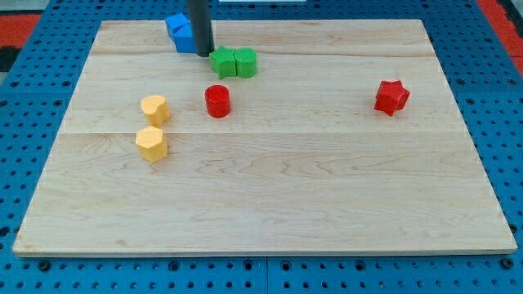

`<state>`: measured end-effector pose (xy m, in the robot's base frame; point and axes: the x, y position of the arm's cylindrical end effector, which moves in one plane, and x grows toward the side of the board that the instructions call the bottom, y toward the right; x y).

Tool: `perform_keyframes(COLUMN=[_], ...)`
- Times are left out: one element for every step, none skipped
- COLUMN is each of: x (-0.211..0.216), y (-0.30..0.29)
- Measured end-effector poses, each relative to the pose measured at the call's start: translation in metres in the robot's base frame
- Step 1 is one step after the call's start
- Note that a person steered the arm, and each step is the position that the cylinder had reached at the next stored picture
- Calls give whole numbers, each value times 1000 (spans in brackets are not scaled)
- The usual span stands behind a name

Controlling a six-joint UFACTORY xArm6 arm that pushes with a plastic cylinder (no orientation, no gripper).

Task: Push red circle to the center

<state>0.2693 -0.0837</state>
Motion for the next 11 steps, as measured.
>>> perform_keyframes(x=[0, 0, 3, 15, 64, 96, 101, 127, 155, 145, 127], y=[9, 10, -24, -68, -81, -58, -21, 6, 24, 59, 89])
